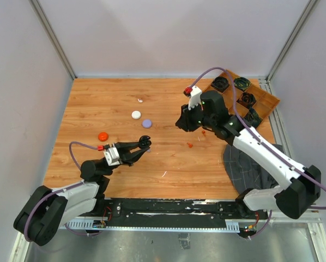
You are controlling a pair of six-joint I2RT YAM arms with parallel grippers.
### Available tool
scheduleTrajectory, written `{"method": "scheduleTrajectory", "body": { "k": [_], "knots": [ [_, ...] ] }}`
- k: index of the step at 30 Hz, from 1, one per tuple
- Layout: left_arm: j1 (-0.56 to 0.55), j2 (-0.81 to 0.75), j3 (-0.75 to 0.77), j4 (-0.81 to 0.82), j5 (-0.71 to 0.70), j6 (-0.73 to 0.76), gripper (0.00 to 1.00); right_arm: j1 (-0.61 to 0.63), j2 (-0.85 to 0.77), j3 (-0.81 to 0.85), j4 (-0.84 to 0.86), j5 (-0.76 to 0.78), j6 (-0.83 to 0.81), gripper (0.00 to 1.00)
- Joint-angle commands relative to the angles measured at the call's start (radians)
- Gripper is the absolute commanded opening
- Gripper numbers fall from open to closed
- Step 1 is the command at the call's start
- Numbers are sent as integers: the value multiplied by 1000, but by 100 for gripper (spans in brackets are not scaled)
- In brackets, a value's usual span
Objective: Insert the wireless bluetooth earbuds into the charging case
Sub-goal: Pick up the earbud from the center of the board, then place the earbud in the charging case.
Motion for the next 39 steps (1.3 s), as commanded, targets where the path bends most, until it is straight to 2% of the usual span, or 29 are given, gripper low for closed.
{"method": "scheduleTrajectory", "body": {
  "k": [1,8,14,22,29,39],
  "knots": [
    [2,11,-12,117,-68,-15,0,35,-82,-22,186,-113,12,11],
    [2,69,34,192,-92,-62,0,61,-153,-103,454,-218,121,11],
    [2,106,59,250,-100,-117,0,112,-187,-158,585,-242,162,11],
    [2,71,65,250,-97,-119,0,183,-184,-243,758,-246,207,11],
    [2,43,82,250,-72,-143,0,226,-153,-294,889,-237,226,10],
    [2,4,86,248,-54,-174,0,267,-104,-311,972,-217,224,9]
  ]
}}
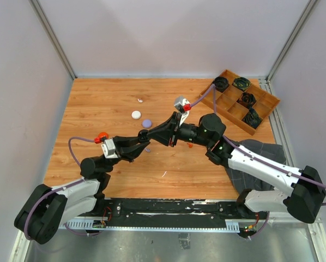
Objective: Insert the wireless bluetooth earbuds into the charging case
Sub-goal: Place the earbud in the charging case.
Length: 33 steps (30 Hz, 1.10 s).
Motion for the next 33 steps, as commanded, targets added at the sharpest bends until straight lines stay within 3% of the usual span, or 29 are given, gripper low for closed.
{"method": "scheduleTrajectory", "body": {
  "k": [1,33],
  "knots": [
    [2,-21,25,227,12,-9,0,22,16,-14,97,16,8,9],
    [0,-64,38,231,0,-29,0,39,55,-43,173,35,47,8]
  ]
}}
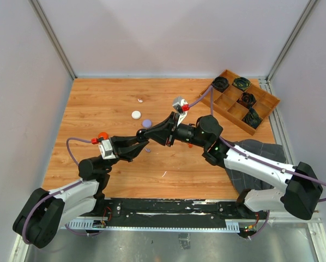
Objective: Insert the wireless bluetooth earbuds into the charging case
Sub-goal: Place the earbud in the charging case.
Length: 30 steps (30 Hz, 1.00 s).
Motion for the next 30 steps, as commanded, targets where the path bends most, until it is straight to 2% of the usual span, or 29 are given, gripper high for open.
{"method": "scheduleTrajectory", "body": {
  "k": [1,16,30],
  "knots": [
    [0,-16,25,231,-4,-9,0,18,9,-22,69,3,16,7],
    [0,-32,20,232,-30,-3,0,30,22,-56,112,13,46,8],
    [0,-22,-13,232,-11,16,0,30,-45,-66,-2,81,-34,29]
  ]
}}
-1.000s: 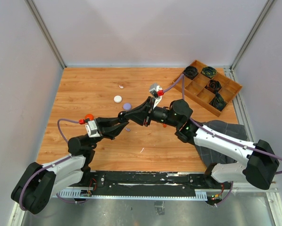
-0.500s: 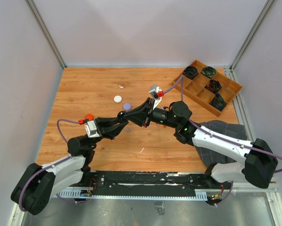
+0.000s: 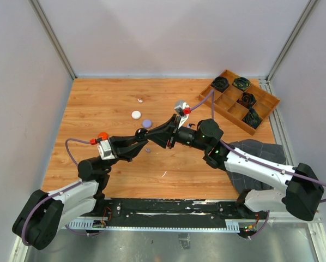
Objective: Insert the wireless bluetooth earbuds into the charging case
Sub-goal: Place the earbud in the charging case, then adjust the earbud with the charging case.
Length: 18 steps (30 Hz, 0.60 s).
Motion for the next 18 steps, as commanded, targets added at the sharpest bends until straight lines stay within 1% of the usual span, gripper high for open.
{"method": "scheduleTrajectory", "body": {
  "k": [1,5,11,15,18],
  "knots": [
    [0,0,-22,235,0,20,0,20,-52,-5,-78,52,-63,30],
    [0,22,-38,237,-4,31,0,15,-91,7,-165,91,-123,37],
    [0,53,-55,237,9,54,0,4,-128,83,-371,106,-212,42],
    [0,57,-62,234,11,75,0,4,-112,149,-500,83,-232,43],
    [0,56,-57,216,11,98,0,5,-80,204,-578,57,-219,42]
  ]
}}
